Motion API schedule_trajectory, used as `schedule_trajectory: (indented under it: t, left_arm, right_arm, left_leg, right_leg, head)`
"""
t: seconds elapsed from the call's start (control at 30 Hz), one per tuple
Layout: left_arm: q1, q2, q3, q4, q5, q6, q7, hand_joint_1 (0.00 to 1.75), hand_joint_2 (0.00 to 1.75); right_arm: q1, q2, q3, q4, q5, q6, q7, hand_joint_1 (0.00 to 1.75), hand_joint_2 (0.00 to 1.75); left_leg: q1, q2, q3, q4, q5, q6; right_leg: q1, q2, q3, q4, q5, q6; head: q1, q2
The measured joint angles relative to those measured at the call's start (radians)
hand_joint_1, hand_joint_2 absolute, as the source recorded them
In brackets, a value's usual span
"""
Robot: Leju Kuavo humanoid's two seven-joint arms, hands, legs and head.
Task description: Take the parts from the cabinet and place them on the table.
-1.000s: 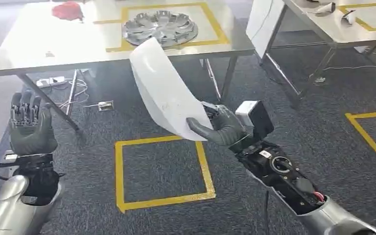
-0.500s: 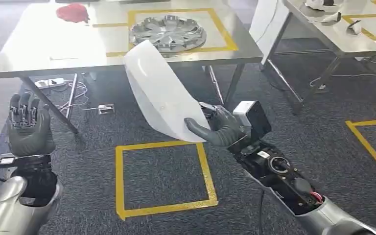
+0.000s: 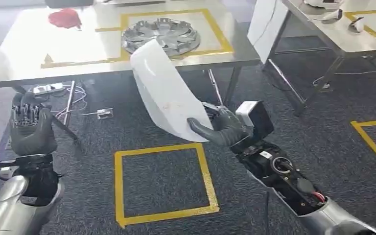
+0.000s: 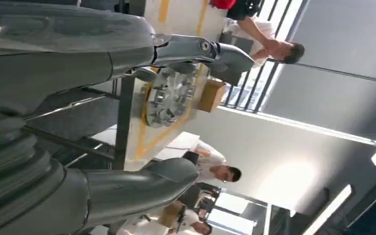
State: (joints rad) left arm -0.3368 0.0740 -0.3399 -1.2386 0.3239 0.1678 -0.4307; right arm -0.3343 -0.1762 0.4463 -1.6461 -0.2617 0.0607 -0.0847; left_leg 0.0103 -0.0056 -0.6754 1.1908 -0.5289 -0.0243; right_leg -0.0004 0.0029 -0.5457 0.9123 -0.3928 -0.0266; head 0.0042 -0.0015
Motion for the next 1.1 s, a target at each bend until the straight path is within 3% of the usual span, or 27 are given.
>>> schedule_trajectory:
  t: [0.03, 0.07, 0.1, 0.2, 0.23, 0.27, 0.3, 0.37, 0.4, 0.43, 0.5, 0.53, 0.57, 0.6, 0.63, 0.7, 0.73, 0.77, 0.8, 0.87, 0.93, 1.0, 1.03, 1.07, 1.1]
  left_arm:
    - [0.002, 0.001, 0.000, 0.000, 0.000, 0.000, 0.000, 0.00, 1.75]
    - [0.002, 0.002, 0.000, 0.000, 0.000, 0.000, 0.000, 0.00, 1.75]
    - [0.002, 0.002, 0.000, 0.000, 0.000, 0.000, 0.000, 0.00, 1.75]
    - [0.001, 0.003, 0.000, 0.000, 0.000, 0.000, 0.000, 0.00, 1.75]
    - [0.000, 0.003, 0.000, 0.000, 0.000, 0.000, 0.000, 0.00, 1.75]
    - [-0.002, 0.003, 0.000, 0.000, 0.000, 0.000, 0.001, 0.00, 1.75]
    - [0.000, 0.003, 0.000, 0.000, 0.001, 0.000, 0.000, 0.00, 1.75]
    - [-0.001, 0.003, 0.000, 0.000, 0.001, -0.001, 0.000, 0.00, 1.75]
    - [-0.002, 0.003, 0.000, -0.001, 0.000, -0.001, 0.000, 0.00, 1.75]
    - [-0.004, 0.003, 0.000, -0.001, 0.000, -0.001, 0.000, 0.00, 1.75]
    - [-0.003, 0.003, 0.000, -0.001, 0.000, -0.001, 0.000, 0.00, 1.75]
    - [-0.001, 0.003, 0.000, -0.001, 0.000, -0.001, 0.000, 0.00, 1.75]
    - [-0.001, 0.003, 0.000, -0.001, 0.000, -0.001, 0.000, 0.00, 1.75]
    - [0.000, 0.003, 0.000, 0.000, 0.000, -0.001, 0.000, 0.00, 1.75]
    - [-0.001, 0.002, 0.000, 0.000, 0.000, -0.001, 0.000, 0.00, 1.75]
    - [-0.001, 0.002, 0.000, 0.000, 0.000, -0.001, 0.000, 0.00, 1.75]
    - [-0.001, 0.001, -0.001, 0.000, 0.000, -0.001, 0.000, 0.00, 1.75]
    - [-0.003, 0.001, -0.002, 0.000, 0.000, -0.001, -0.001, 0.00, 1.75]
    - [-0.001, 0.001, -0.002, 0.000, 0.001, 0.000, 0.000, 0.00, 1.75]
    - [-0.002, 0.001, -0.002, -0.001, 0.001, 0.000, -0.001, 0.00, 1.75]
    - [-0.003, 0.001, -0.002, -0.002, 0.001, 0.000, -0.001, 0.00, 1.75]
    - [-0.003, 0.001, -0.002, -0.001, 0.001, 0.000, -0.001, 0.00, 1.75]
    - [0.000, 0.001, -0.002, -0.001, 0.001, 0.000, -0.002, 0.00, 1.75]
    - [0.004, 0.001, -0.002, -0.001, 0.002, 0.000, -0.003, 0.00, 1.75]
    - [0.007, 0.001, -0.002, -0.001, 0.002, 0.000, -0.003, 0.00, 1.75]
  right_arm:
    - [0.001, 0.000, 0.000, 0.000, 0.000, 0.000, 0.001, 1.75, 1.75]
    - [0.003, 0.000, 0.000, 0.000, 0.000, 0.000, 0.002, 1.75, 1.75]
    - [0.003, 0.000, 0.000, 0.000, 0.000, 0.000, 0.001, 1.75, 1.75]
    - [0.003, 0.000, 0.000, 0.000, 0.000, 0.000, 0.001, 1.75, 1.75]
    - [0.002, 0.000, 0.000, 0.000, 0.000, 0.000, 0.001, 1.75, 1.75]
    - [0.001, 0.000, 0.000, 0.000, 0.000, 0.000, 0.001, 1.75, 1.75]
    - [0.003, 0.000, 0.000, 0.000, 0.000, 0.000, 0.002, 1.75, 1.75]
    - [0.003, 0.000, 0.000, -0.003, 0.000, 0.000, 0.001, 1.75, 1.75]
    - [0.003, 0.000, -0.001, -0.003, 0.000, 0.000, 0.001, 1.75, 1.75]
    - [-0.001, 0.000, -0.001, -0.003, 0.000, 0.000, 0.000, 1.75, 1.75]
    - [0.001, 0.000, -0.001, -0.003, 0.000, 0.000, 0.000, 1.75, 1.75]
    - [0.004, 0.000, -0.001, -0.002, 0.000, 0.000, 0.000, 1.75, 1.75]
    - [0.008, 0.000, 0.000, -0.002, 0.000, 0.000, 0.000, 1.75, 1.75]
    - [0.009, 0.000, 0.000, -0.002, 0.000, -0.001, 0.000, 1.75, 1.75]
    - [0.009, 0.000, -0.001, -0.002, 0.000, -0.002, 0.000, 1.75, 1.75]
    - [0.008, 0.000, -0.001, -0.002, 0.000, -0.002, 0.000, 1.75, 1.75]
    - [0.009, 0.000, -0.001, -0.002, 0.000, -0.002, 0.000, 1.75, 1.75]
    - [0.007, 0.000, -0.001, -0.002, 0.000, -0.002, 0.000, 1.75, 1.75]
    - [0.007, 0.000, -0.001, -0.003, 0.000, -0.002, 0.000, 1.75, 1.75]
    - [0.009, 0.000, 0.000, -0.005, 0.005, -0.002, 0.003, 1.75, 1.75]
    - [0.005, 0.000, -0.003, -0.006, 0.005, -0.005, 0.003, 1.75, 1.75]
    - [0.006, 0.000, -0.001, -0.006, 0.005, -0.005, 0.003, 1.75, 1.75]
    - [0.008, 0.000, 0.000, -0.005, 0.005, -0.004, 0.004, 1.75, 1.75]
    - [0.010, 0.000, 0.000, -0.005, 0.005, -0.003, 0.004, 1.75, 1.75]
    - [0.011, 0.000, 0.000, -0.005, 0.005, -0.003, 0.004, 1.75, 1.75]
  left_leg:
    - [0.000, 0.000, -0.049, 0.063, -0.020, -0.004]
    - [0.000, 0.000, -0.070, 0.073, -0.010, -0.005]
    - [0.000, 0.000, -0.064, 0.033, 0.026, -0.005]
    - [0.000, 0.003, 0.045, -0.242, 0.201, 0.009]
    - [-0.007, 0.003, 0.052, -0.263, 0.165, 0.012]
    - [-0.011, 0.003, 0.054, -0.262, 0.159, 0.022]
    - [-0.011, 0.000, 0.053, -0.263, 0.174, 0.029]
    - [-0.006, -0.001, 0.067, -0.265, 0.169, 0.040]
    - [-0.004, 0.000, 0.080, -0.270, 0.164, 0.045]
    - [-0.003, 0.000, 0.086, -0.270, 0.160, 0.052]
    - [-0.003, 0.000, 0.096, -0.269, 0.148, 0.054]
    - [-0.003, -0.001, 0.102, -0.269, 0.142, 0.053]
    - [-0.003, -0.001, 0.111, -0.268, 0.134, 0.053]
    - [-0.003, -0.002, 0.122, -0.267, 0.126, 0.052]
    - [-0.003, -0.003, 0.134, -0.267, 0.118, 0.050]
    - [-0.004, -0.004, 0.162, -0.267, 0.099, 0.045]
    - [-0.004, -0.004, 0.171, -0.267, 0.093, 0.041]
    - [-0.005, -0.006, 0.164, -0.268, 0.091, 0.036]
    - [-0.005, -0.005, 0.161, -0.267, 0.086, 0.028]
    - [-0.008, -0.003, 0.171, -0.262, 0.085, 0.018]
    - [-0.003, 0.000, 0.146, -0.205, 0.066, 0.008]
    - [0.000, 0.000, 0.040, -0.034, 0.003, -0.001]
    - [-0.001, 0.000, -0.012, 0.038, -0.025, -0.004]
    - [0.000, 0.000, -0.051, 0.079, -0.033, -0.005]
    - [0.000, 0.000, -0.063, 0.070, -0.011, -0.005]
  right_leg:
    - [0.000, 0.001, 0.002, 0.001, -0.005, 0.000]
    - [0.000, 0.001, 0.007, 0.003, -0.011, 0.001]
    - [0.000, 0.002, 0.015, 0.004, -0.018, 0.002]
    - [0.000, 0.002, 0.046, 0.005, -0.045, 0.010]
    - [0.004, 0.003, 0.049, 0.009, -0.050, 0.016]
    - [0.004, 0.005, 0.040, 0.008, -0.054, 0.021]
    - [0.003, 0.003, 0.043, 0.008, -0.058, 0.028]
    - [0.005, 0.004, 0.053, 0.015, -0.064, 0.039]
    - [0.001, 0.001, 0.038, 0.043, -0.073, 0.045]
    - [0.000, 0.001, 0.009, 0.105, -0.089, 0.046]
    - [-0.004, 0.001, -0.090, 0.277, -0.148, 0.056]
    - [-0.004, 0.001, -0.132, 0.341, -0.176, 0.060]
    - [-0.005, 0.001, -0.159, 0.367, -0.180, 0.061]
    - [-0.007, 0.001, -0.159, 0.340, -0.152, 0.059]
    - [-0.007, 0.001, -0.139, 0.273, -0.102, 0.057]
    - [-0.006, 0.001, -0.071, 0.081, 0.027, 0.043]
    - [-0.002, 0.002, -0.057, 0.042, 0.036, 0.038]
    - [0.005, -0.001, -0.056, 0.019, 0.003, 0.035]
    - [0.005, -0.002, -0.043, 0.021, 0.022, 0.029]
    - [0.003, 0.000, -0.034, 0.013, 0.018, 0.019]
    - [-0.003, 0.001, -0.014, 0.004, 0.015, 0.011]
    - [-0.003, 0.001, -0.010, 0.004, 0.008, 0.003]
    - [-0.003, 0.001, -0.008, 0.004, 0.003, 0.003]
    - [-0.003, 0.002, -0.005, 0.005, -0.002, 0.003]
    - [-0.003, 0.003, 0.000, 0.006, -0.008, 0.003]
  head:
    - [-0.004, 0.000]
    - [-0.006, 0.000]
    - [-0.009, 0.000]
    - [-0.021, 0.000]
    - [-0.024, 0.000]
    - [-0.028, 0.000]
    - [-0.022, 0.000]
    - [-0.019, 0.000]
    - [-0.016, 0.000]
    - [-0.010, 0.000]
    - [0.005, 0.000]
    - [0.006, 0.000]
    - [0.010, 0.000]
    - [0.014, 0.000]
    - [0.017, 0.000]
    - [0.024, 0.000]
    - [0.025, 0.000]
    - [0.021, 0.000]
    - [0.027, 0.000]
    - [0.019, 0.000]
    - [0.020, 0.000]
    - [-0.001, 0.000]
    - [-0.004, 0.000]
    - [-0.008, 0.000]
    - [-0.010, 0.000]
